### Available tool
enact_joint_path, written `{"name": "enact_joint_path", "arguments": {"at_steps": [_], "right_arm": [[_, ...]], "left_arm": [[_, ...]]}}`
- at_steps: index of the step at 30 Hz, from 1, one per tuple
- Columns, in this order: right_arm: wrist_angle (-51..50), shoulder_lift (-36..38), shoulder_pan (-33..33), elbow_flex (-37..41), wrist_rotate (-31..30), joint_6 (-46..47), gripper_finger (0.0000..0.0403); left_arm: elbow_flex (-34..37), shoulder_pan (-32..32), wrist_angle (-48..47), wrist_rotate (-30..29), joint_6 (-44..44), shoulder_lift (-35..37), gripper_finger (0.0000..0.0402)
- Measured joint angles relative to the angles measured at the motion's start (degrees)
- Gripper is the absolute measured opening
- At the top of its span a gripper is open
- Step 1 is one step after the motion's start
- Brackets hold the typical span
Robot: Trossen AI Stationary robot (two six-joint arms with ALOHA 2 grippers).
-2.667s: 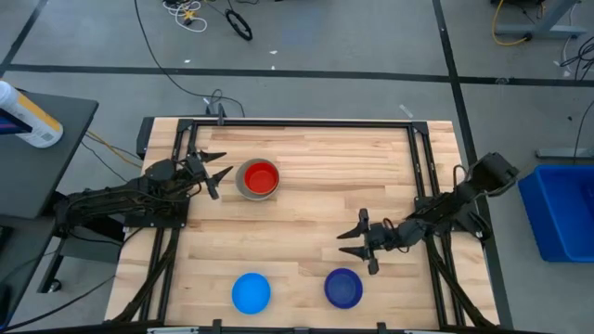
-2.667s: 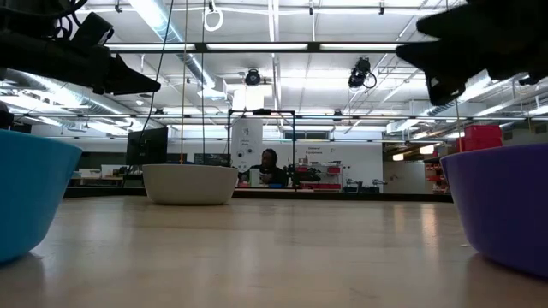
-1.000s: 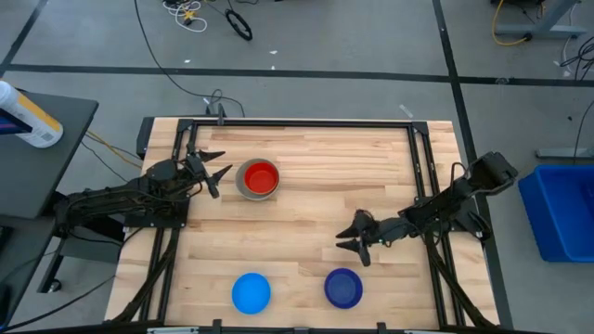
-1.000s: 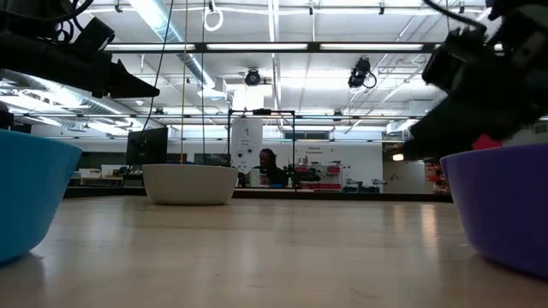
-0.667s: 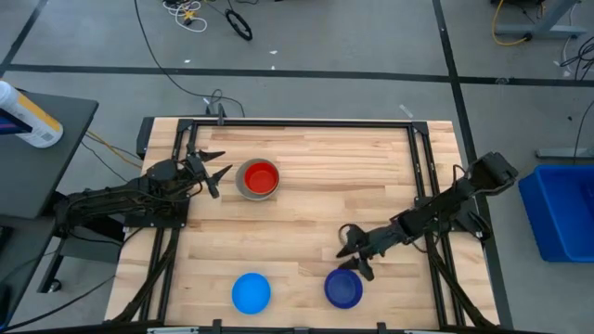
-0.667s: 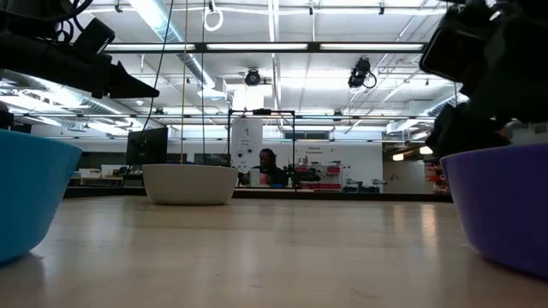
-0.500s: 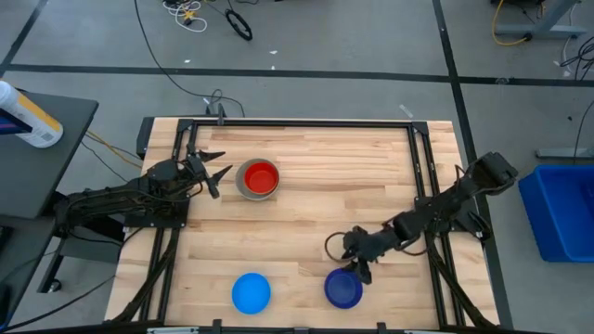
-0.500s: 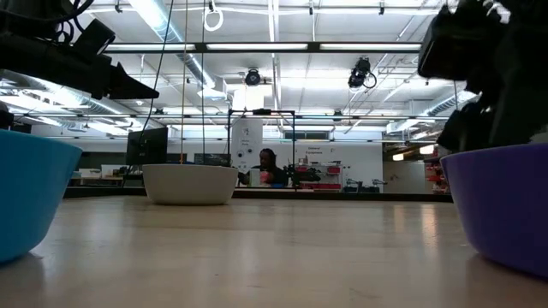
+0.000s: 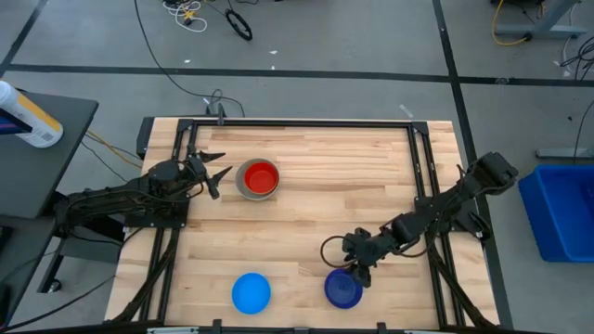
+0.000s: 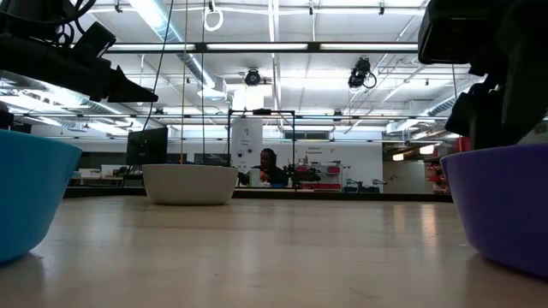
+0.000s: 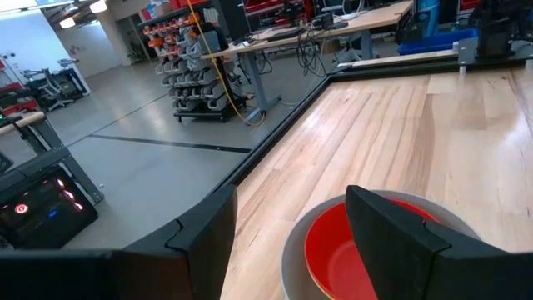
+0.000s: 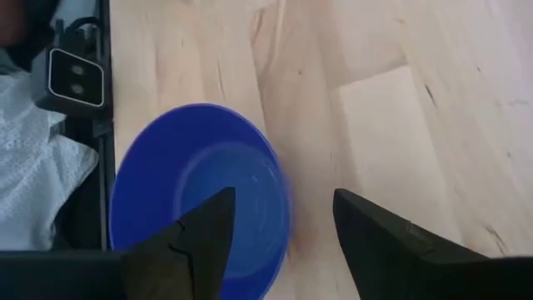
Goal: Nest bowls inside each other
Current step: Stack the dark blue bowl on the red bowl
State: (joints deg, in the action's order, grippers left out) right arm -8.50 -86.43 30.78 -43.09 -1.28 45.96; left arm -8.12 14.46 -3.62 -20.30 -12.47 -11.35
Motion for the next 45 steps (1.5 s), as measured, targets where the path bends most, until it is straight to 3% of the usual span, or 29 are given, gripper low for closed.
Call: {"name": "enact_joint_path", "arguments": {"at_steps": [14, 18, 23, 26, 30, 36, 45], "right_arm": [[1.53, -7.01, 1.98, 0.0, -0.04, 3.31, 0.02], [1.77, -7.65, 1.99, 0.0, -0.04, 3.34, 0.0151], [2.16, -7.65, 2.25, 0.0, -2.13, 3.82, 0.002], [4.1, -7.65, 2.43, 0.02, -6.06, 1.43, 0.0008], [8.18, -7.65, 1.6, 0.02, -16.74, -4.06, 0.0005], [15.5, -7.65, -5.66, 0.02, -28.75, -16.18, 0.0003], [35.58, -7.65, -24.63, -1.6, -28.5, -36.09, 0.0002]], "left_arm": [[0.02, 0.0, 0.02, 0.0, 0.02, 0.0, 0.0232], [0.01, 0.0, 0.05, 0.0, 0.02, 0.0, 0.0232], [0.02, 0.0, 0.04, 0.0, 0.02, 0.0, 0.0232], [0.02, 0.0, 0.04, 0.0, 0.02, 0.02, 0.0232], [0.0, 0.0, 0.04, 0.0, 0.02, 0.0, 0.0232], [0.02, 0.0, 0.07, 0.0, -0.34, 0.0, 0.0232], [0.0, 0.0, 0.07, -0.02, -0.98, 0.02, 0.0232]]}}
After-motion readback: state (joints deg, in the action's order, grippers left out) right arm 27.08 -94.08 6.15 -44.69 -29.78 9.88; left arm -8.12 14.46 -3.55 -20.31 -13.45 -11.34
